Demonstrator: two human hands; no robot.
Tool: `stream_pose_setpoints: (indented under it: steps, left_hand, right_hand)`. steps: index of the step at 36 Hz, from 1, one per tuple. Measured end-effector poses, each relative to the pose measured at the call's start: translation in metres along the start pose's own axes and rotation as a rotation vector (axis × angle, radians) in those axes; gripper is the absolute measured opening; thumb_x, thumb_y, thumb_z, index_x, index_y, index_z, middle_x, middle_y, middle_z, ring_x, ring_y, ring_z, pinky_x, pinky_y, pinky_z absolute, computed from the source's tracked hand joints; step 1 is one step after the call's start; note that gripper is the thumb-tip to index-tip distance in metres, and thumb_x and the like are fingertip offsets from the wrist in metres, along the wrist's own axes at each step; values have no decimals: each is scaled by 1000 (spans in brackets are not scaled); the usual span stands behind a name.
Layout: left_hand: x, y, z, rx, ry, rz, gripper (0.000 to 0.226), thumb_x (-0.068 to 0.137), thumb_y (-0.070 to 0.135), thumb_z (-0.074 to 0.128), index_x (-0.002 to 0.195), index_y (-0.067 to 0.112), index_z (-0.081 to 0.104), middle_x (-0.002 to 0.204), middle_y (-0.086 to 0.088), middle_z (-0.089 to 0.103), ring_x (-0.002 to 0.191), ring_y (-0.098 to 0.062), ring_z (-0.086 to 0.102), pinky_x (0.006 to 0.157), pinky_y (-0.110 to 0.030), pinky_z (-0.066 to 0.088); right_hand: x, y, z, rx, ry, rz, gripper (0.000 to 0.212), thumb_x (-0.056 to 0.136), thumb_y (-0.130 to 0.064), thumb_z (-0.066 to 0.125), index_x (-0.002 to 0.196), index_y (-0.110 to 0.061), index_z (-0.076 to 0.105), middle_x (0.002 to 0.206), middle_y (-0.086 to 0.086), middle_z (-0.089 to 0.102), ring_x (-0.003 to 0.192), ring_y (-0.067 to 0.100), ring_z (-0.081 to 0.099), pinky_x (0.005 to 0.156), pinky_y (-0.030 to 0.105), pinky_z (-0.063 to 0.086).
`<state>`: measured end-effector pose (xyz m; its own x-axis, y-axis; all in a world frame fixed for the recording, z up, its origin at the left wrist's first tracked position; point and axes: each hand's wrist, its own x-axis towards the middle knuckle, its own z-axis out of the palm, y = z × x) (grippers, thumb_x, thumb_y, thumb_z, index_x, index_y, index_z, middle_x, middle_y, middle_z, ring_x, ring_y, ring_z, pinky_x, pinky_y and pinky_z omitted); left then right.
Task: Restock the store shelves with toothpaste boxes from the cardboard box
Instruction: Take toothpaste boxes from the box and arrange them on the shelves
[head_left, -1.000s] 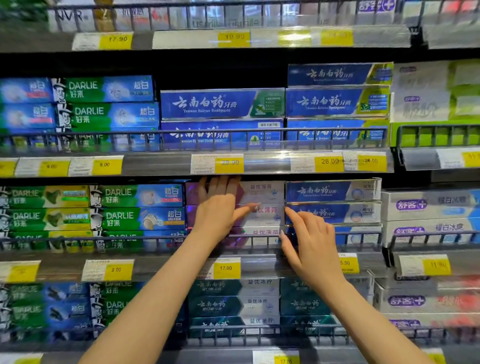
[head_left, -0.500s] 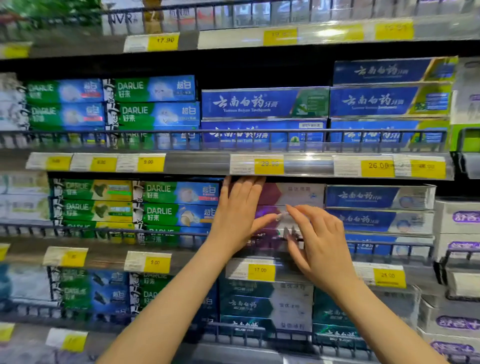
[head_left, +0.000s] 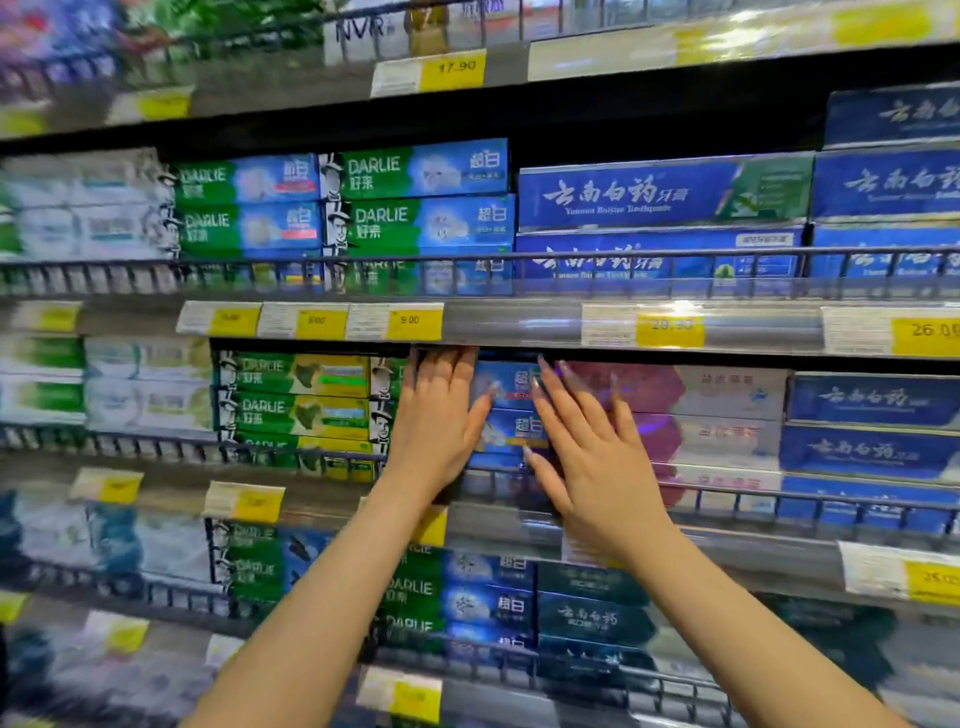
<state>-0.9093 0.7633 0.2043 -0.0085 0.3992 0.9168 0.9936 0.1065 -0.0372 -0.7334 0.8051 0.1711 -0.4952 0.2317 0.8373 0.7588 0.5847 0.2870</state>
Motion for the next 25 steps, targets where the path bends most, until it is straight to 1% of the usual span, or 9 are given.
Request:
stream_pose_setpoints:
  steps: [2,6,9,11,15,17,19,21,25]
  left_hand:
    - [1,-1,4,37,17,21,53,89,41,37,123,5,56,115,-15,63,105,-33,57,94,-53,43]
    - [1,-3,9,56,62,44,55,87,47,39,119,8,59,107,-12,65,99,-31,58,89,-50,47]
    - [1,-5,14,36,92,48,56,88,50,38,122,10,57,111,-11,63,106,-25,45,96,-48,43]
    - [0,-6,16,30,107,43,56,89,50,36,122,11,57,111,-10,62,105,-25,46,100,-47,39]
    - [2,-6,16,44,125,57,55,88,51,36,119,11,58,106,-10,61,102,-24,42,100,-46,35]
    - [3,-6,15,37,97,53,57,87,53,35,118,11,59,108,-11,61,103,-26,46,99,-47,36]
    - [4,-8,14,-5,46,50,60,86,57,36,119,11,58,114,-11,60,105,-29,52,98,-51,38]
    - [5,-10,13,-72,-8,43,64,85,60,37,121,11,57,119,-12,59,110,-31,51,100,-53,35]
    - [7,-9,11,-98,-69,15,70,84,64,34,119,8,57,116,-15,59,110,-34,53,101,-54,32]
  right_hand:
    - [1,0,2,-26,-20,5,58,93,-46,33,140,-12,40,149,3,35,136,18,29,102,45,25]
    - [2,1,5,-53,-21,12,60,93,-47,32,142,-13,38,148,3,37,132,17,31,103,44,24]
    - [2,0,4,-43,24,1,59,93,-46,33,140,-12,40,147,3,39,130,18,33,103,44,25]
    - [2,-1,3,-26,48,-11,59,93,-46,34,141,-11,38,148,4,38,132,18,32,105,45,23]
    - [3,-1,1,4,38,13,60,94,-46,33,143,-11,35,149,4,35,135,18,29,106,44,22]
    - [3,1,1,3,9,24,60,94,-46,32,143,-11,34,150,4,34,136,18,28,107,45,23]
    - [2,2,0,5,-10,30,60,95,-47,32,143,-12,34,150,3,33,136,19,28,108,45,23]
    - [1,3,0,11,-20,33,60,95,-47,32,143,-12,34,150,4,34,136,19,29,107,45,23]
    - [-2,5,0,6,-32,28,59,94,-45,34,143,-12,33,148,4,36,135,19,31,107,44,23]
